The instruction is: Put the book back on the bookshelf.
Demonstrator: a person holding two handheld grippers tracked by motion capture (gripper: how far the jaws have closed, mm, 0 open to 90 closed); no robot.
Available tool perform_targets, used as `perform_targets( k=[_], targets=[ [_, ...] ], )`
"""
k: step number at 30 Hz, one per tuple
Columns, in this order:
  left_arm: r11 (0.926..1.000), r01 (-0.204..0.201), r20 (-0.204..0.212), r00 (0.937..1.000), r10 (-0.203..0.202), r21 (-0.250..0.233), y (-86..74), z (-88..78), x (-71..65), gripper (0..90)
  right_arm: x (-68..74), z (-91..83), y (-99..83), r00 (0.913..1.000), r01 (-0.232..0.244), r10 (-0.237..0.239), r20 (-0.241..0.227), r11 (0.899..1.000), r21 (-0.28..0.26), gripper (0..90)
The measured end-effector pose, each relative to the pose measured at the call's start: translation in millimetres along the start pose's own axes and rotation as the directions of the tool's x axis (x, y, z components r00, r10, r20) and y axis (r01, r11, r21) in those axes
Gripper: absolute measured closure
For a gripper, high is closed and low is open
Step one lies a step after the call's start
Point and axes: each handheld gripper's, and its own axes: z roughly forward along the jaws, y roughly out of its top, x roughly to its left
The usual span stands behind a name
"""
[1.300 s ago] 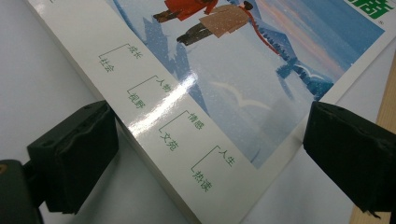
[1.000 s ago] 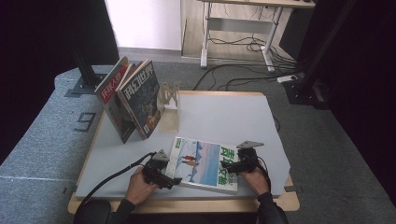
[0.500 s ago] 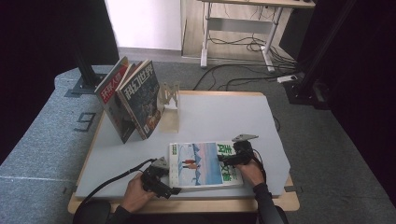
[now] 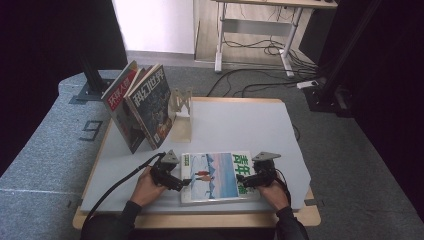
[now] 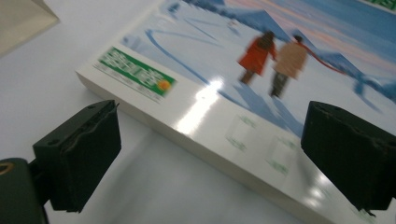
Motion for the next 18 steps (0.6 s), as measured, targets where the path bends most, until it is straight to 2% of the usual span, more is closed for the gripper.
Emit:
perform_targets(
  k=[5, 10, 15, 18],
  targets=[
    [1.0, -0.004, -0.016, 0.9999, 0.004, 0.004, 4.5, 11.2, 9.2, 5.2, 6.9, -10.1, -10.4, 0.9999, 0.011, -0.011, 0.002, 1.0, -0.009, 0.0],
    [1.0, 0.004, -0.014, 0.9999, -0.004, -0.002, 7.9, 17.5, 16.9, 4.3, 10.9, -21.2, -21.1, 0.9999, 0.011, -0.011, 0.008, 1.0, -0.014, 0.0],
    [0.9998, 0.017, 0.009, 0.9998, -0.017, -0.007, 11.6, 25.0, 22.7, 3.5, 12.9, -31.4, -31.5, 1.0, 0.001, -0.001, 0.008, 1.0, -0.017, 0.0],
    [0.9997, 0.019, 0.004, 0.9998, -0.019, -0.017, 12.9, 27.5, 25.5, 2.2, 14.9, -36.6, -37.6, 1.0, -0.002, 0.002, 0.003, 1.0, -0.023, 0.0]
  ],
)
